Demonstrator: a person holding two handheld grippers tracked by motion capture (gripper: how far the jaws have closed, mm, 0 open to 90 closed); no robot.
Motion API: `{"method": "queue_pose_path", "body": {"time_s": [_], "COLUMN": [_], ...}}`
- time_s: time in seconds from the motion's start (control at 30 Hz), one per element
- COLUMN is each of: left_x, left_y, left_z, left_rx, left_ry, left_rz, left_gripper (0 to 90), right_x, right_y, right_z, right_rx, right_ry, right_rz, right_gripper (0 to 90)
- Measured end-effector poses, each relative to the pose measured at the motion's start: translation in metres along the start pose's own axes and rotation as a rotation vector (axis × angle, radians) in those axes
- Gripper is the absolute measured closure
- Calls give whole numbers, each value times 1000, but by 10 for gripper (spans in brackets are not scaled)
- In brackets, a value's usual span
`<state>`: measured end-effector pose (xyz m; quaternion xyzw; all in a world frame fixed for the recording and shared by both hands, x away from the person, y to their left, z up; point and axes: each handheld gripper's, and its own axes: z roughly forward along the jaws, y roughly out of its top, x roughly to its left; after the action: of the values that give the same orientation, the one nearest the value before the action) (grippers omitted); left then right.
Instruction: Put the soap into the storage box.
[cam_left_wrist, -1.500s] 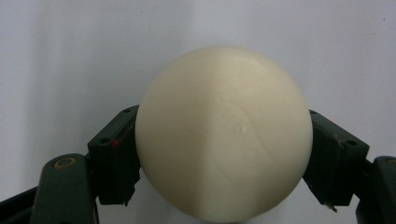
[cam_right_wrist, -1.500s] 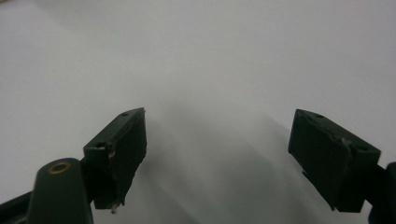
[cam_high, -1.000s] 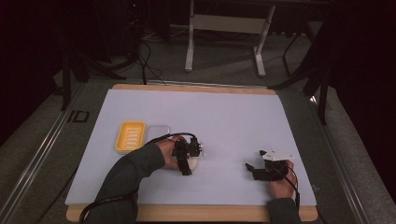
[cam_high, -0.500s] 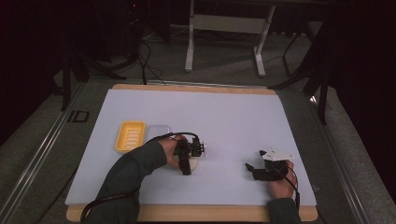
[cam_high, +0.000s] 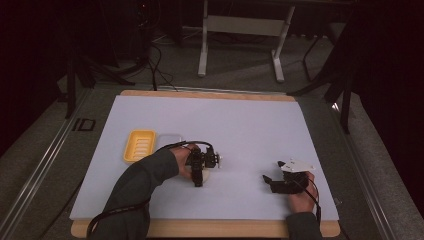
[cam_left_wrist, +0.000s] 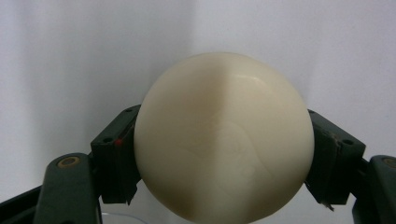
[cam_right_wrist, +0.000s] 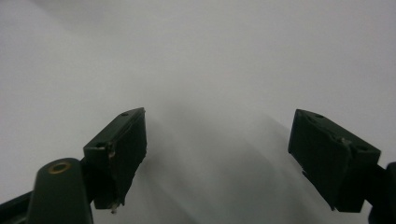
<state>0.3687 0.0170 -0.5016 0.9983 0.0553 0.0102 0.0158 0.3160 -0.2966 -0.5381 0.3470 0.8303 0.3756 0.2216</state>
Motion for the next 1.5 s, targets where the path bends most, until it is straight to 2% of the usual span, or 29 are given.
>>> {"method": "queue_pose_path", "body": {"time_s": [0.87, 1.5], "left_x": [5, 14], "left_y": [-8, -16], "left_z": [-3, -18], "left_rx": [6, -2], "left_ry": [-12, 3], "left_rz": [-22, -44], "left_gripper": [251, 252], "right_x": [0, 0], "right_y": [0, 0], "right_z": [0, 0], "right_rx": [-1, -1], "right_ry": [-1, -2], "right_rz": [-1, -2], "right_gripper": [190, 190]}}
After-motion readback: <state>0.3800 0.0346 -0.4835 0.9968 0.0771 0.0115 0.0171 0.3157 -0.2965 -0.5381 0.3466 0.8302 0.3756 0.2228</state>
